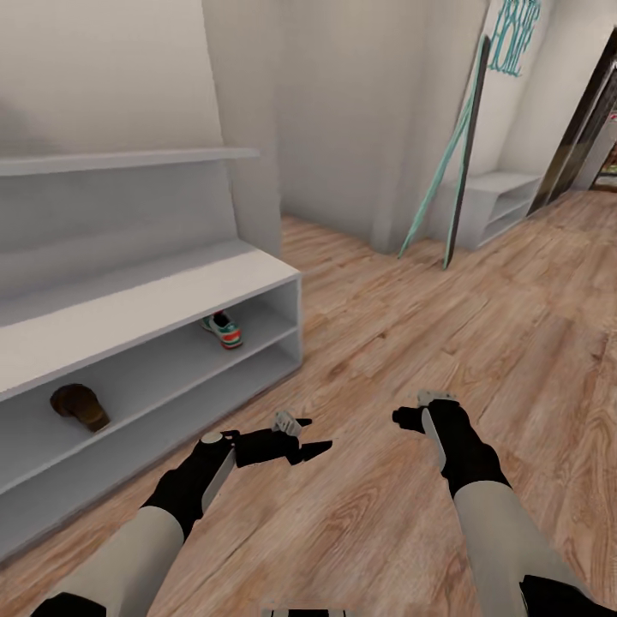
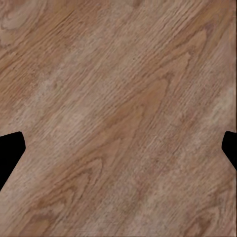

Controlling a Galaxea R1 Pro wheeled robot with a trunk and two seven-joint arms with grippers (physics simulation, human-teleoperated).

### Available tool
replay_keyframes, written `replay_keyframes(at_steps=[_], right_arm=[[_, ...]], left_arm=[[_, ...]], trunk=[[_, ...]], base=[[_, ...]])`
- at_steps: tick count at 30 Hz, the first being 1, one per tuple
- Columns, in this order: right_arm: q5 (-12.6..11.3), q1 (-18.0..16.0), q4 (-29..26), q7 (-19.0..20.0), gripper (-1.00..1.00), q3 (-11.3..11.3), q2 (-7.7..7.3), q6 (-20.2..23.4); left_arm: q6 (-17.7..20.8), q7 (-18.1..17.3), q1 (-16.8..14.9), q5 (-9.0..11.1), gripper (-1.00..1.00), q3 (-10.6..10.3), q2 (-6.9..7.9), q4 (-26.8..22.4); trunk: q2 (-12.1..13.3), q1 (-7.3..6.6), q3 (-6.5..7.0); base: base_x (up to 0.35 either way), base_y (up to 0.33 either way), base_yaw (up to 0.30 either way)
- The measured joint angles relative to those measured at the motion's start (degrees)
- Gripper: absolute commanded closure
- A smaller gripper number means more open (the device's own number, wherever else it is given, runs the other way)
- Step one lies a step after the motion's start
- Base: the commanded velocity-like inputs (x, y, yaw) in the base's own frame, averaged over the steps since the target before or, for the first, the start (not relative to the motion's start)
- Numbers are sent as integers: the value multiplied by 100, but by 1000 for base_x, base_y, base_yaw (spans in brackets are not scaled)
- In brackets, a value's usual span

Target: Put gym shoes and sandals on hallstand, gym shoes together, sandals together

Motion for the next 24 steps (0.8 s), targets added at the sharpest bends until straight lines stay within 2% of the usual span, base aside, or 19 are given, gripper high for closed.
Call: replay_keyframes(at_steps=[6, 16, 24], right_arm=[[0, 0, 0, 2, -100, 0, 0, 0], [-1, 1, 0, 1, -100, 1, -1, -1], [0, 1, 0, 0, -100, 1, -1, -1]], left_arm=[[0, 2, 0, 0, -100, 0, 0, 1], [0, 2, -1, 0, -100, 0, -1, 3], [0, 10, -1, 1, -100, 0, -1, 2]], trunk=[[0, 1, 12], [0, 3, 32], [10, -18, 225]], base=[[238, -206, -300], [26, -20, -300], [1, -1, -300]])
